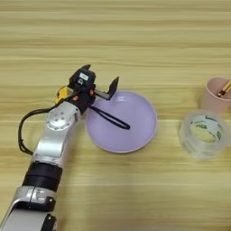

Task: Move the objects on the table

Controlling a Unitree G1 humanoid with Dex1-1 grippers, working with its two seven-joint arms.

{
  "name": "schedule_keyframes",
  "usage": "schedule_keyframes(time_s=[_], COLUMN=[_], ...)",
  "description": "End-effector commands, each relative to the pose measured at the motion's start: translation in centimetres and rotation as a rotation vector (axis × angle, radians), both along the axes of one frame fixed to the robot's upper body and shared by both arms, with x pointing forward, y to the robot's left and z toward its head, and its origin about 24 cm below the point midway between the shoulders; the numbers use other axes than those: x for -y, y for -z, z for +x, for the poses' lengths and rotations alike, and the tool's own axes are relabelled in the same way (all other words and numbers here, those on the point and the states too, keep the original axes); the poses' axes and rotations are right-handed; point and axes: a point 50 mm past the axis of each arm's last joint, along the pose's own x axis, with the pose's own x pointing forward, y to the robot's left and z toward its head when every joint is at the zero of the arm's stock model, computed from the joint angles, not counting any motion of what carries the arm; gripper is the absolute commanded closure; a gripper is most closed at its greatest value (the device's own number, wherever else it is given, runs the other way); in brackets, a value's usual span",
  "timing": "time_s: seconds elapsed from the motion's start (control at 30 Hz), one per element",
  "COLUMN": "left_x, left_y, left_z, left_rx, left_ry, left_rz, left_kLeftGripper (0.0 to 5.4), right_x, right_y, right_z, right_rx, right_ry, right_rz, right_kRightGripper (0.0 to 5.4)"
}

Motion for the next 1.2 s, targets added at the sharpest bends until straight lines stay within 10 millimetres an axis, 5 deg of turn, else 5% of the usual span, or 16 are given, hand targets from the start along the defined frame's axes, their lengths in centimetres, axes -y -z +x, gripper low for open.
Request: schedule_keyframes(time_s=[0.03, 0.7, 1.2], left_x=[2.8, 12.7, 14.6], left_y=[-0.7, -1.4, -1.3], left_z=[-1.5, -4.6, -3.4], left_rx=[-0.046, -0.114, -0.117], left_ry=[0.181, 0.645, 0.679], left_rz=[0.001, 0.156, 0.23], left_kLeftGripper=[0.02, 0.02, 0.02], right_x=[-0.4, -1.3, -2.3], right_y=[-0.2, -0.2, -0.4], right_z=[0.3, 0.3, 0.3], right_rx=[0.005, 0.01, 0.019], right_ry=[0.0, 0.006, 0.004], right_rz=[0.006, 0.009, 0.018], right_kRightGripper=[0.0, 0.0, 0.0])
